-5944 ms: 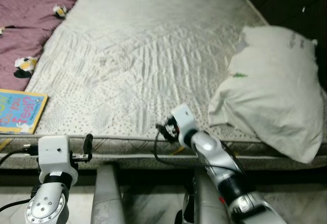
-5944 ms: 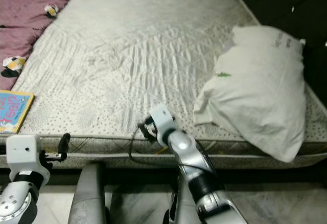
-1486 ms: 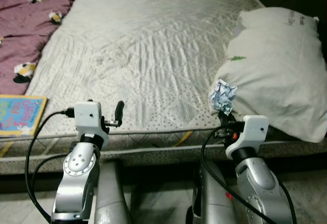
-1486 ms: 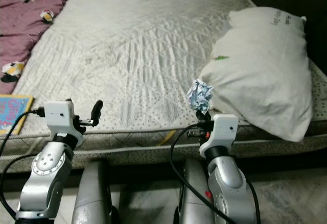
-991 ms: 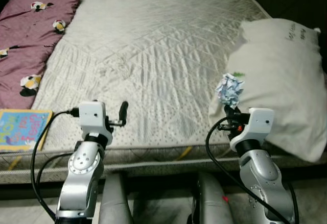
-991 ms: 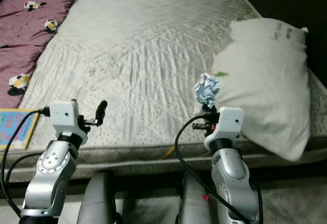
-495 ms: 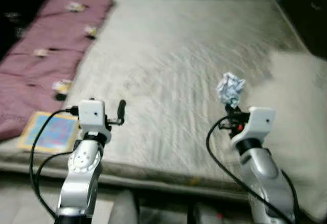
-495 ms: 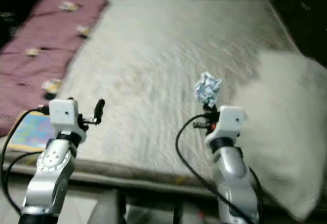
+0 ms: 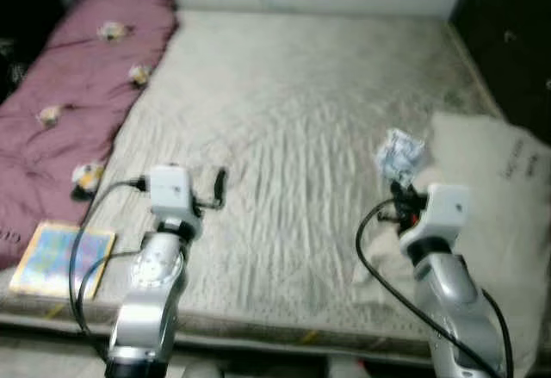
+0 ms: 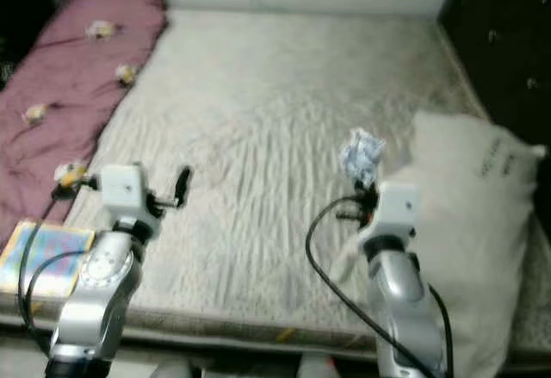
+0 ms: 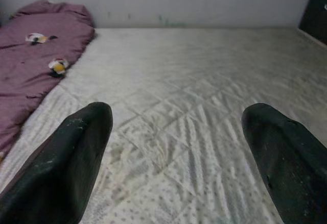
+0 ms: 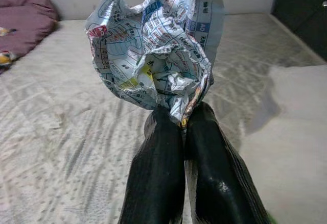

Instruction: Clean up the room

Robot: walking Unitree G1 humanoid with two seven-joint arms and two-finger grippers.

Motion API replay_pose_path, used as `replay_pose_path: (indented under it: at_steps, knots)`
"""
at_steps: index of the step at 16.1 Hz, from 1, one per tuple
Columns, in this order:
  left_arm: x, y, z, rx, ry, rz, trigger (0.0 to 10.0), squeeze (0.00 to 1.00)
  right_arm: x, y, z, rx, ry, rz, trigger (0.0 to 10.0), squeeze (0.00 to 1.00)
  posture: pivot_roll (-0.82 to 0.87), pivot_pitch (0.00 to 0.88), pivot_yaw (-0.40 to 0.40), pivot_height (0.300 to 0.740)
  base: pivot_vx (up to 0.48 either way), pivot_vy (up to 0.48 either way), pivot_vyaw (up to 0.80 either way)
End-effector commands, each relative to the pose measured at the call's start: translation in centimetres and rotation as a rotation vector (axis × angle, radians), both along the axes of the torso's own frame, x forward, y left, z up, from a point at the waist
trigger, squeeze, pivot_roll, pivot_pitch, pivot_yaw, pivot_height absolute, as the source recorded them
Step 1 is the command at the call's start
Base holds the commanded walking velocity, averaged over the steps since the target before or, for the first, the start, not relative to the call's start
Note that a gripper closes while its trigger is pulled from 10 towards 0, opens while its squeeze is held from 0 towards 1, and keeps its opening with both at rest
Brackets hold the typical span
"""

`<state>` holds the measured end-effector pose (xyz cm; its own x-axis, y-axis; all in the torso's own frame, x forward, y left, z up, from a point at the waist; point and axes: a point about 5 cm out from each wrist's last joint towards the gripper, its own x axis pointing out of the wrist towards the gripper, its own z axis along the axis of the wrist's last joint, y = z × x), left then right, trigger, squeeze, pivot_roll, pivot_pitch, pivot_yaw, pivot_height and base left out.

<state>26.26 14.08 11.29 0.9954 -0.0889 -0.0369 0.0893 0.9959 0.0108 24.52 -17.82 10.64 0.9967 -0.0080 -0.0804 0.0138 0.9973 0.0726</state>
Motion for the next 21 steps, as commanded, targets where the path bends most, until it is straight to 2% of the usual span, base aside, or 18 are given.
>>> replay_pose_path:
  at_steps: [1,6,7,17,21]
  knots:
    - [-0.4,1.7,-0.4,0.018,0.021,0.059,10.0,0.0,0.5,1.4,0.5,0.014,-0.022,0.052,10.0,0.0,-0.01,0.0,0.018,0.74,0.0,0.0,0.0]
    - [-0.3,1.7,-0.5,-0.002,0.025,0.06,10.0,0.0,1.0,1.3,0.3,0.005,-0.01,0.045,10.0,0.0,0.0,0.0,0.012,0.74,0.0,0.0,-0.16]
    - [-0.3,1.6,-0.5,-0.003,0.025,0.056,10.0,0.0,1.1,1.4,0.4,0.001,-0.017,0.045,10.0,0.0,0.0,0.0,0.01,0.74,0.0,0.39,-0.8]
    - [-0.2,1.3,-0.4,-0.003,0.01,0.054,10.0,0.0,1.9,1.6,0.8,-0.015,-0.047,0.052,10.0,0.0,0.0,0.0,0.012,0.74,0.0,0.48,0.0]
    - [-0.2,1.3,-0.5,-0.028,0.015,0.06,10.0,0.0,1.9,1.7,0.8,-0.014,-0.053,0.049,10.0,0.0,0.0,0.0,0.014,0.74,0.0,0.48,0.0]
